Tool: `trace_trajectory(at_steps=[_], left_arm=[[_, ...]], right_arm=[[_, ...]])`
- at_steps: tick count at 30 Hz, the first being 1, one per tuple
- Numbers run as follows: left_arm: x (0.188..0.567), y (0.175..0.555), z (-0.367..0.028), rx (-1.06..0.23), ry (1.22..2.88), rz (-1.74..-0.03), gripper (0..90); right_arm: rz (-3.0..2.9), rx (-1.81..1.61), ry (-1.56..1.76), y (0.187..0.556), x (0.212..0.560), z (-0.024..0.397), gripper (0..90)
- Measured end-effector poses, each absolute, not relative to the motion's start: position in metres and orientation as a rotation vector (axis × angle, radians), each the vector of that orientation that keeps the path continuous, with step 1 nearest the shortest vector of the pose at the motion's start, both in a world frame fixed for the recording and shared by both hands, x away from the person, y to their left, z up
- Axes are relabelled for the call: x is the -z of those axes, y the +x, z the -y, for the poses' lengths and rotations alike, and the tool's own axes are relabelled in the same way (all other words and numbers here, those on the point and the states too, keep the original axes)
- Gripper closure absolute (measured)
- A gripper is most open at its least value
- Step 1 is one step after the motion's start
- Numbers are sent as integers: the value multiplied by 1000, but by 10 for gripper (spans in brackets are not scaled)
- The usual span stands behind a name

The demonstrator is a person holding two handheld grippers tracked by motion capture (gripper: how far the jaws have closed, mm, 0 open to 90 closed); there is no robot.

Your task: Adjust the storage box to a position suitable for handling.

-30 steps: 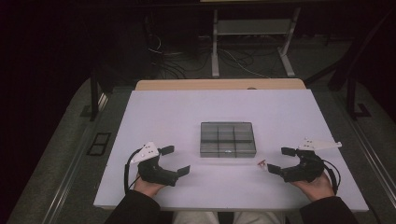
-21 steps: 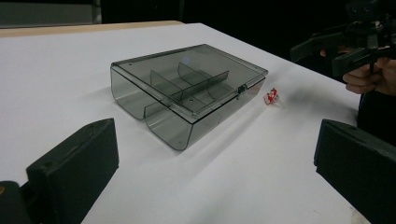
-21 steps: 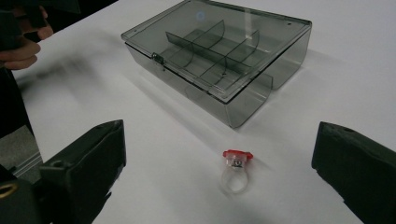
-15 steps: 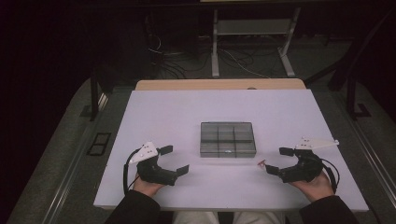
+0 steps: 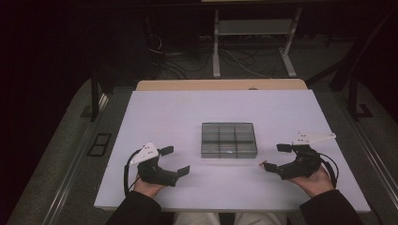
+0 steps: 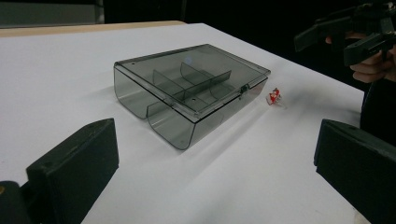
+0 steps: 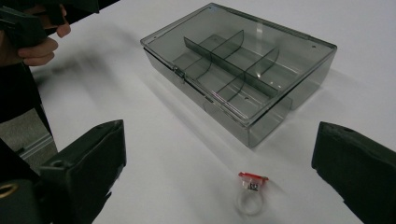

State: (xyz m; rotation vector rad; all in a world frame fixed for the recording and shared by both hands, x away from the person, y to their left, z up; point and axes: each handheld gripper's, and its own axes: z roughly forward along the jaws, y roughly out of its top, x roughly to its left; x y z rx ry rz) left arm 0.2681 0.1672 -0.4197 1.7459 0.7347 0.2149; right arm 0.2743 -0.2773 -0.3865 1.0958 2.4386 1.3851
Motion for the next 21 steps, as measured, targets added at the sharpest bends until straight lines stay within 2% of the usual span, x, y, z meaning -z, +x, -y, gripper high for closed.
trace_trajectory(at_steps=[21], left_arm=[[420,268,-165,-212,1750,-726,0]], right_arm=[[-2536,-1341,1002,289,370,245,23]])
